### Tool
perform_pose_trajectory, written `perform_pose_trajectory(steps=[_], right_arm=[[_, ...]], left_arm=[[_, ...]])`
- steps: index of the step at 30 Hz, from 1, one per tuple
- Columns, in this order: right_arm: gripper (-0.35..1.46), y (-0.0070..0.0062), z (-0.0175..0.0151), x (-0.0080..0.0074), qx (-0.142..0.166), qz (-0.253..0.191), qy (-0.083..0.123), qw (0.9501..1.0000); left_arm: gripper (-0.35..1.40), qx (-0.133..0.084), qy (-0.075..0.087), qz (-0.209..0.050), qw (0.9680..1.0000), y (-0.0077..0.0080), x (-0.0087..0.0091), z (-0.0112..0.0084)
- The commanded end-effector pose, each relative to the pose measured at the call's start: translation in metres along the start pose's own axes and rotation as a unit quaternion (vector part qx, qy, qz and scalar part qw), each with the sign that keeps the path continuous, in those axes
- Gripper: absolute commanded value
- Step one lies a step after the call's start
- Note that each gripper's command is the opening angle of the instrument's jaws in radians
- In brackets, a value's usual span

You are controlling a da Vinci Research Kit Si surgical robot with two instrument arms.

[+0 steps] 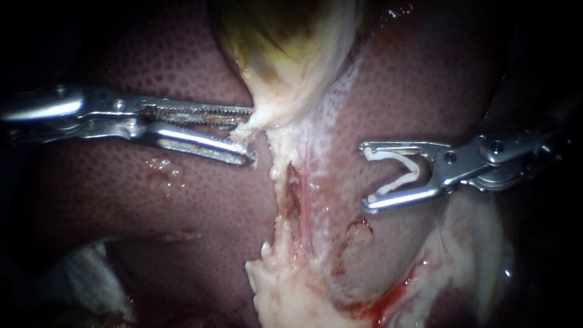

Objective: Grabbing gallbladder

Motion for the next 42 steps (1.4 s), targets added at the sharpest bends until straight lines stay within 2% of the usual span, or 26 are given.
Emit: perform_pose_trajectory(steps=[1, 5, 7, 10, 13, 19, 36, 40, 42], right_arm=[[0.59, 0.0000, 0.0000, 0.0000, 0.000, 0.000, 0.000, 1.0000], [0.59, 0.0000, 0.0000, 0.0000, 0.000, 0.000, 0.000, 1.0000], [0.59, 0.0000, 0.0000, 0.0000, 0.000, 0.000, 0.000, 1.0000], [0.59, 0.0000, 0.0001, 0.0000, 0.000, 0.000, 0.000, 1.0000], [0.59, 0.0000, 0.0001, 0.0000, 0.000, 0.000, 0.000, 1.0000], [0.59, 0.0000, 0.0001, 0.0000, 0.000, 0.000, 0.000, 1.0000], [0.59, 0.0000, 0.0001, 0.0000, 0.000, 0.000, 0.000, 1.0000], [0.59, 0.0000, 0.0001, 0.0000, 0.000, 0.003, 0.000, 1.0000], [0.59, 0.0000, 0.0001, 0.0000, 0.000, 0.003, 0.000, 1.0000]], left_arm=[[0.22, 0.003, 0.000, 0.000, 1.0000, -0.0002, -0.0001, 0.0002], [0.17, 0.012, 0.000, -0.003, 0.9999, -0.0007, -0.0002, 0.0004], [0.02, 0.017, 0.001, -0.003, 0.9999, -0.0009, -0.0003, 0.0005], [-0.08, 0.017, -0.005, -0.002, 0.9998, -0.0011, -0.0006, 0.0000], [-0.35, 0.016, -0.014, -0.005, 0.9998, -0.0011, -0.0008, -0.0010], [-0.35, 0.015, -0.020, -0.008, 0.9997, -0.0013, -0.0008, -0.0019], [-0.35, 0.014, -0.020, -0.013, 0.9996, -0.0011, -0.0010, -0.0029], [-0.35, 0.009, -0.021, -0.015, 0.9996, -0.0017, -0.0005, -0.0045], [-0.35, 0.016, -0.023, -0.017, 0.9995, -0.0022, 0.0000, -0.0058]])
